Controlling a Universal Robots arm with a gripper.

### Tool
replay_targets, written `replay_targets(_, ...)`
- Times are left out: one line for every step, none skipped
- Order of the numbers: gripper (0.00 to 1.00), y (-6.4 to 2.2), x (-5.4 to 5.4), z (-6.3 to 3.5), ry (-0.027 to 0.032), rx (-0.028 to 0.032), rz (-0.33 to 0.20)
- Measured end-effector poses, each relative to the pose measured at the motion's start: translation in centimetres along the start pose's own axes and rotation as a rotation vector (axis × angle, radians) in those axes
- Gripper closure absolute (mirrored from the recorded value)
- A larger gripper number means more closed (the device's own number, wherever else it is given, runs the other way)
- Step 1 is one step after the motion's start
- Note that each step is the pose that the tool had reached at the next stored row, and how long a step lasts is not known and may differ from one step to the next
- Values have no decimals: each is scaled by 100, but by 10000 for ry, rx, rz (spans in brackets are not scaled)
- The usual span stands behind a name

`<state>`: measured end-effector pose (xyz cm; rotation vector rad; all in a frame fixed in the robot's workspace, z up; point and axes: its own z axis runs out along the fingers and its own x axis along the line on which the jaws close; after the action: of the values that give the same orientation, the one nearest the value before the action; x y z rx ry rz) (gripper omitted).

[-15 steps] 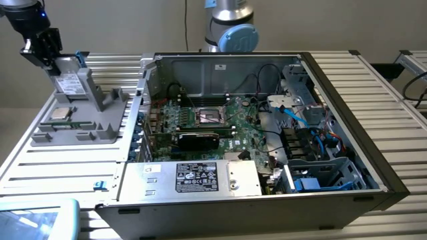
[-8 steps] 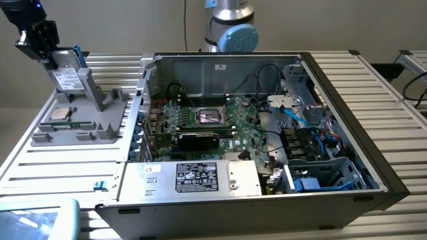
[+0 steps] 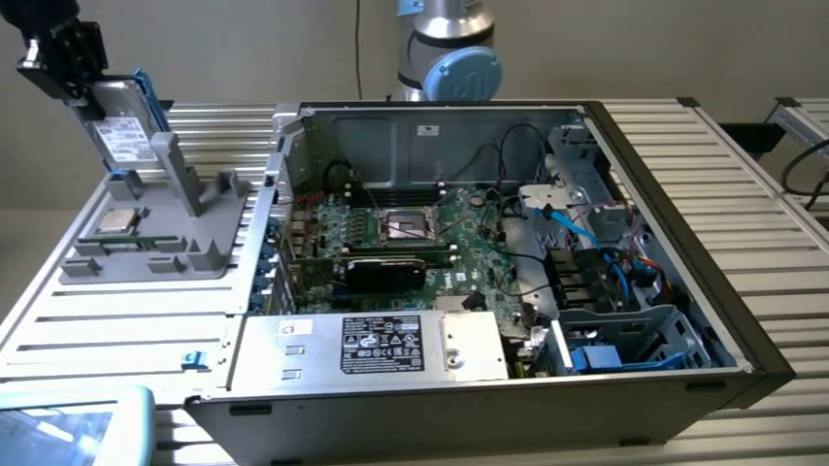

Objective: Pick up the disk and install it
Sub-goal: 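Pick up the disk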

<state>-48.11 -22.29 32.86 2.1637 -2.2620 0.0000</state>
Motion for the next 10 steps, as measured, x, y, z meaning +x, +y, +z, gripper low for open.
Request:
replay_targets(63, 0, 0, -29, 0, 5, 0)
replay_targets(63, 1, 0, -65, -1, 9, 0)
replay_targets(63, 1, 1, -104, -1, 15, 1)
replay_targets(63, 1, 1, -144, -1, 24, 0)
replay_targets(63, 1, 1, -183, -2, 32, 0)
replay_targets(63, 2, 2, -222, -2, 39, 0)
replay_targets(63, 2, 2, -266, -2, 45, 0)
replay_targets(63, 2, 3, -310, -2, 51, 0)
replay_targets(63, 3, 3, -350, -3, 58, 0)
replay_targets(63, 3, 3, -392, -3, 65, 0)
